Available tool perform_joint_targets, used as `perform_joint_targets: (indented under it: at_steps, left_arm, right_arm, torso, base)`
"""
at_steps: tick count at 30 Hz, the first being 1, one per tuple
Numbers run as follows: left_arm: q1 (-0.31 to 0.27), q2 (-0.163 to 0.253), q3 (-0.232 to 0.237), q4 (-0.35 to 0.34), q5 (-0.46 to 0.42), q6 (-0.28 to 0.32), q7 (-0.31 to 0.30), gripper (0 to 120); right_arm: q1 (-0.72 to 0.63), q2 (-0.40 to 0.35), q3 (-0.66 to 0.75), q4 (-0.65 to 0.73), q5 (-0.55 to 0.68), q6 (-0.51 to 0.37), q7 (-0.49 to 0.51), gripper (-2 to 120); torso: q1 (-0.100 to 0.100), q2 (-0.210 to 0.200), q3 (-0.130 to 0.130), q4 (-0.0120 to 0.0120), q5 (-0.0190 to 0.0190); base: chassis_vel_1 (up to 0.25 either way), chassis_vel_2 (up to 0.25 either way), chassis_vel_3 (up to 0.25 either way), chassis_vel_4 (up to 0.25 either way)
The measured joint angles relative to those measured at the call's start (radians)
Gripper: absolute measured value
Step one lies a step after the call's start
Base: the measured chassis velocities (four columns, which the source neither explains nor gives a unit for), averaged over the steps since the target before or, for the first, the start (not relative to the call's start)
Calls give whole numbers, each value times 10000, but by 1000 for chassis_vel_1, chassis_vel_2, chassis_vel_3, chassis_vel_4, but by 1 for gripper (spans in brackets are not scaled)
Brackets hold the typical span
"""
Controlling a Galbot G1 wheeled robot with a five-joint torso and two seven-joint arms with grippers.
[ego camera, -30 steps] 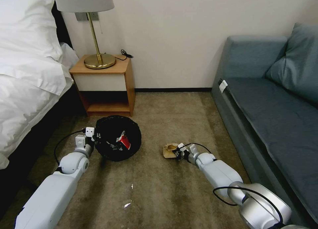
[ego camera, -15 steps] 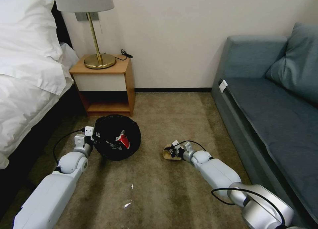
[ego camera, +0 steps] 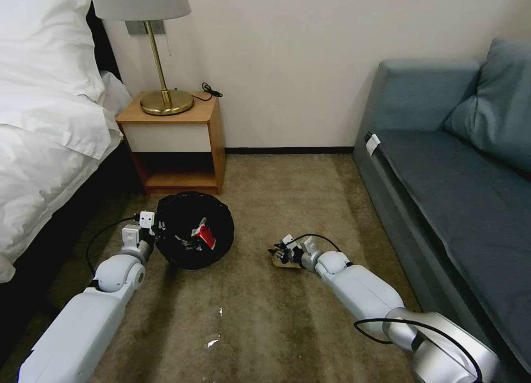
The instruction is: Pick up the trash bin, then pick up the garbage on the floor and place it into the trash bin.
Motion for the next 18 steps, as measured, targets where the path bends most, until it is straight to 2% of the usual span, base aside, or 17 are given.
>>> perform_joint_targets:
  at_steps: [2,5,7,10,12,18]
  left_arm:
    - [-21,-21,20,24,16,1,-1,0]
    - [-35,-29,41,38,18,2,-1,0]
    - [-86,-45,70,75,19,2,-1,0]
    - [-100,-55,80,87,19,2,0,0]
    - [-105,-82,97,122,27,3,0,0]
    - [-112,-111,124,177,54,3,2,0]
  right_arm:
    - [-16,4,33,-71,-35,23,6,63]
    - [-31,4,64,-138,-83,59,7,70]
    - [-63,22,139,-294,-181,154,8,83]
    - [-79,44,171,-357,-223,187,6,88]
    - [-115,114,232,-506,-315,278,4,99]
    - [-161,222,288,-613,-406,336,-3,100]
  torso:
    - [0,0,0,0,0]
    - [0,0,0,0,0]
    - [0,1,-1,0,0]
    - [0,0,0,-1,0]
    - [-1,1,0,0,0]
    - [0,0,-1,1,0]
  base:
    - [0,0,0,0]
    - [0,0,0,0]
    - [0,0,0,0]
    - [0,0,0,0]
    - [0,0,0,0]
    - [0,0,0,0]
